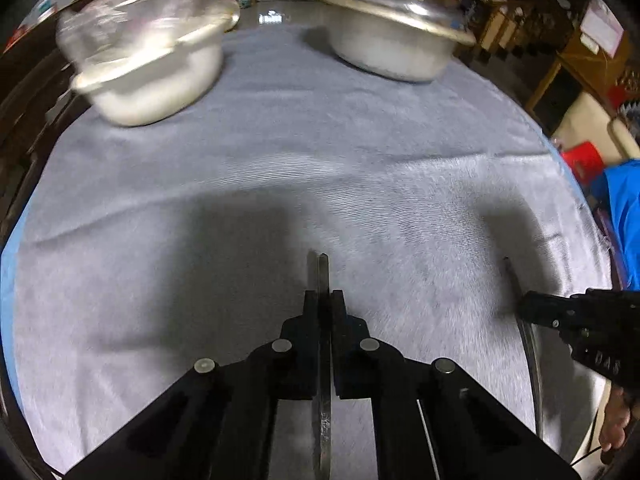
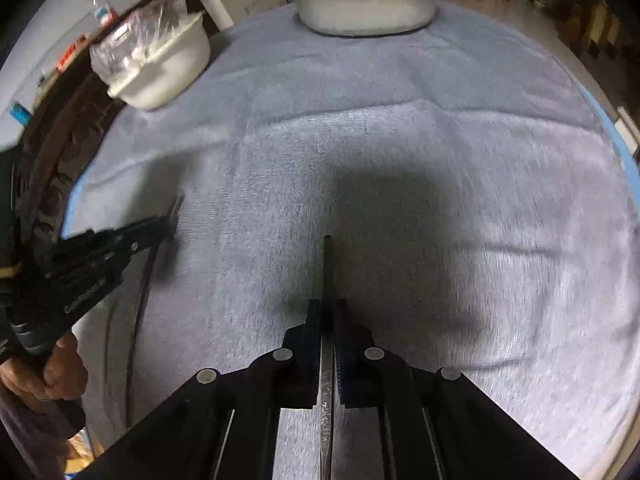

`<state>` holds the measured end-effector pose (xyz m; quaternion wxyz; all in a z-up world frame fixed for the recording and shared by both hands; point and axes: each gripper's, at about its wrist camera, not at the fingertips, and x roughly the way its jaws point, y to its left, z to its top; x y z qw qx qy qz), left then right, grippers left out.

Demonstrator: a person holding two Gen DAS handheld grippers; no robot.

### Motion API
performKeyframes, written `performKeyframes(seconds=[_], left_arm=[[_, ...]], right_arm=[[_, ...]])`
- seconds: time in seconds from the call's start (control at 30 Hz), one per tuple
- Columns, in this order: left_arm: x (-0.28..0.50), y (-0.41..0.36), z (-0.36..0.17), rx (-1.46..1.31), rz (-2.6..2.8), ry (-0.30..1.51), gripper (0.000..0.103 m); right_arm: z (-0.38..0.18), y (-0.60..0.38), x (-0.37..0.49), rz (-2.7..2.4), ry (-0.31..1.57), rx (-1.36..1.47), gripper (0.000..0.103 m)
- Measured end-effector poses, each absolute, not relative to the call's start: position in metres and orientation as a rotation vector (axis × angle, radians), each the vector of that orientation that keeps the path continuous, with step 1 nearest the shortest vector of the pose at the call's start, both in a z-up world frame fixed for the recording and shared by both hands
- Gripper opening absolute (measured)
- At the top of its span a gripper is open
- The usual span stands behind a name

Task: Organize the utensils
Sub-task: 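Lift both held chopsticks off the cloth, then carry both held chopsticks upright over the grey holder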

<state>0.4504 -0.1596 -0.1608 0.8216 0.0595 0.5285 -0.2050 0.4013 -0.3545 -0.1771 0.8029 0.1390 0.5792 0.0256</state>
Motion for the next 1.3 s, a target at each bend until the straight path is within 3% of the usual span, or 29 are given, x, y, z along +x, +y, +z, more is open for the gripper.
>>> performKeyframes(seconds=[0.63, 0.93, 1.3], left_arm=[[0.327, -0.023, -0.064, -0.134, -0.278, 0.876, 0.005], [0.234, -0.011, -0.013, -0.177, -0.302, 0.634, 0.005], [0.169, -0.018, 0.016, -0.182, -0.325, 0.499, 0.005]], right_arm=[[-0.085, -0.395, 0.248, -0.086, 0.871, 0.409, 0.007], [-0.037, -0.368, 0.176, -0.176, 0.642, 0.364, 0.007], [-0.015, -0.350, 0.117, -0.215, 0.513, 0.354, 0.007]])
